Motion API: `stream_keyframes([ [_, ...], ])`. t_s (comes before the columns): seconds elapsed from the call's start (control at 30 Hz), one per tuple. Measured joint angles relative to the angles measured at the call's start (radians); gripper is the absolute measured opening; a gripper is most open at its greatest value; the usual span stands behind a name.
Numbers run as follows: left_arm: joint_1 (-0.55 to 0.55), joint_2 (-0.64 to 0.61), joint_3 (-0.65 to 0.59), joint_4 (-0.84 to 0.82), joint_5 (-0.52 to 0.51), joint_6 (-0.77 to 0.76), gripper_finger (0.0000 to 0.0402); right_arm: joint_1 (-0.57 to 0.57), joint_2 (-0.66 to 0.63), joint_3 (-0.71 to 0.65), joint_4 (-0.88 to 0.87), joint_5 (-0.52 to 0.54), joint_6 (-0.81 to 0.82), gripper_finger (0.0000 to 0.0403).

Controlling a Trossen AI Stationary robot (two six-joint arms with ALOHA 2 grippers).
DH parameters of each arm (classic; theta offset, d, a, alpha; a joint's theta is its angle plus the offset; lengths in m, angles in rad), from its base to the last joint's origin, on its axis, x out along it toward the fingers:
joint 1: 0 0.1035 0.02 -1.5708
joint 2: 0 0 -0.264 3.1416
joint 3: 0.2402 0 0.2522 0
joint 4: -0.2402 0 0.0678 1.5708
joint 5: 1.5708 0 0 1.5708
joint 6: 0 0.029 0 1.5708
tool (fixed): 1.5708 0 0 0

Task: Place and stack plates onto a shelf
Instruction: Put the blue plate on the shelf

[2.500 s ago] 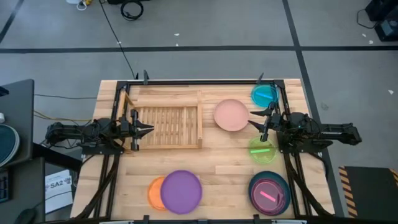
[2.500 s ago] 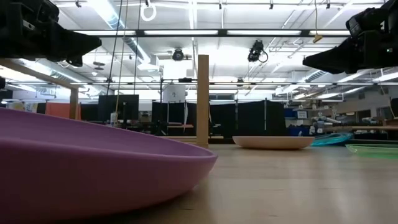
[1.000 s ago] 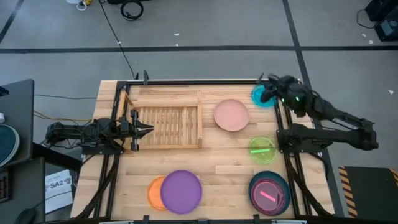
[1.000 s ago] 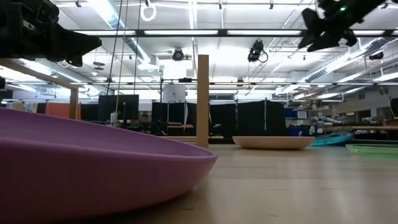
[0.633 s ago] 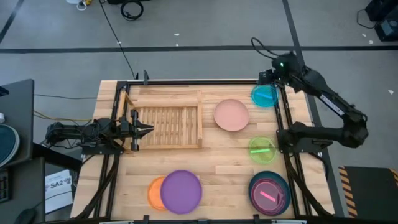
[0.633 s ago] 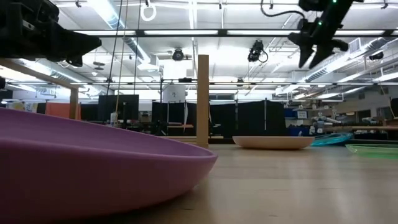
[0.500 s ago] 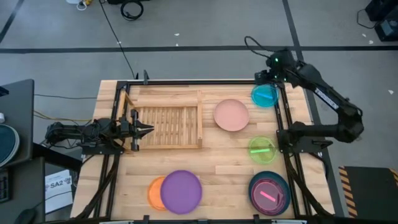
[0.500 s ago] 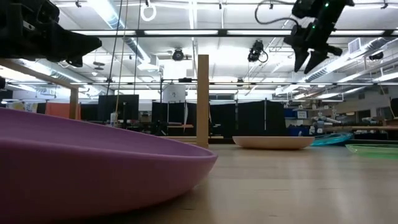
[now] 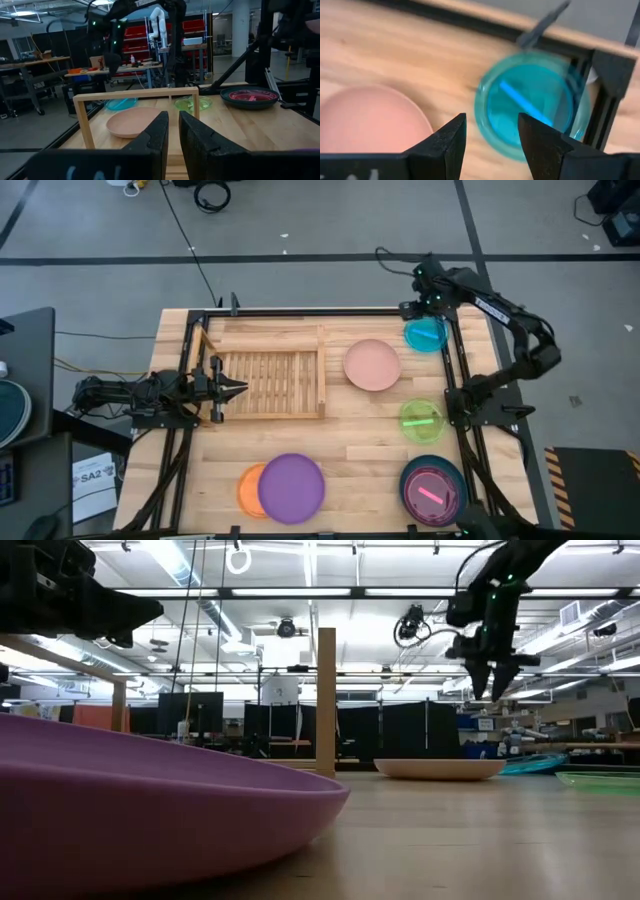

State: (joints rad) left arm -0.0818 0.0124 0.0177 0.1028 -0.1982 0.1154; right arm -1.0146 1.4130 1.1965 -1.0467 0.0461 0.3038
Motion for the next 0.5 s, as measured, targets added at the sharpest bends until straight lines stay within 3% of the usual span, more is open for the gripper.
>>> stream_keyframes([
  [0.5, 0.0, 0.0, 0.0, -0.001, 0.0, 0.0, 0.005, 0.143, 0.16, -0.001, -0.088, -0.012, -0.097, 0.018],
])
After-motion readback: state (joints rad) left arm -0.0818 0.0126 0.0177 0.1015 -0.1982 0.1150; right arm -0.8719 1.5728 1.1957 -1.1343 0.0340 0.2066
